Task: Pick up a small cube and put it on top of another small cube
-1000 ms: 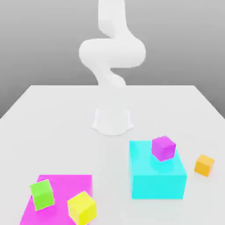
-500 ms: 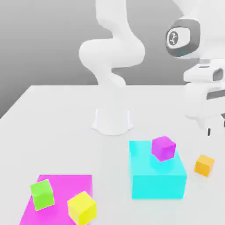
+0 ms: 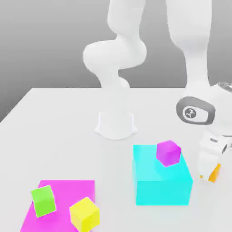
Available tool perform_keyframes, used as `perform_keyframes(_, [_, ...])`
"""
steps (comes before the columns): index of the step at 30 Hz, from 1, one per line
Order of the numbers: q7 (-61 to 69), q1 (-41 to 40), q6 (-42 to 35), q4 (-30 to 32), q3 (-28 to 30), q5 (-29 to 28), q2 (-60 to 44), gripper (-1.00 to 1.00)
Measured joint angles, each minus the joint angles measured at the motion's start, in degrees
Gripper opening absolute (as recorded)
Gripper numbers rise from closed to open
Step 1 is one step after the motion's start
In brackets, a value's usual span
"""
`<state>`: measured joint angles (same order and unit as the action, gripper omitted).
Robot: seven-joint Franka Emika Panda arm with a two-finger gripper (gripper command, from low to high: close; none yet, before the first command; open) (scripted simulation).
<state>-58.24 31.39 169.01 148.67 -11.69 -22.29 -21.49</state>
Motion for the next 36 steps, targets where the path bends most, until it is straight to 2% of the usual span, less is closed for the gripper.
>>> perform_keyframes(4, [-0.2, -0.2, -0.1, 0.0, -0.2, -0.2, 0.1, -1.0])
perform_keyframes(6, [1.8, -2.9, -2.5, 0.8, -3.5, 2.4, 3.2, -1.0])
perform_keyframes(9, [7.0, -5.8, -6.8, 2.4, -7.8, 9.1, 9.3, -1.0])
perform_keyframes(11, [8.1, -6.1, -8.0, 2.7, -8.6, 10.1, 12.0, -1.0])
perform_keyframes(28, [-1.1, -34.0, -29.5, -15.3, 15.6, 22.7, 15.3, -1.0])
perform_keyframes(32, [0.2, -35.0, -24.7, -15.2, 15.8, 23.8, 10.6, -1.0])
perform_keyframes(33, [0.4, -35.1, -23.1, -15.0, 15.8, 24.0, 9.2, 1.0])
perform_keyframes(36, [0.4, -35.1, -23.1, -15.0, 15.8, 24.0, 9.2, 1.0])
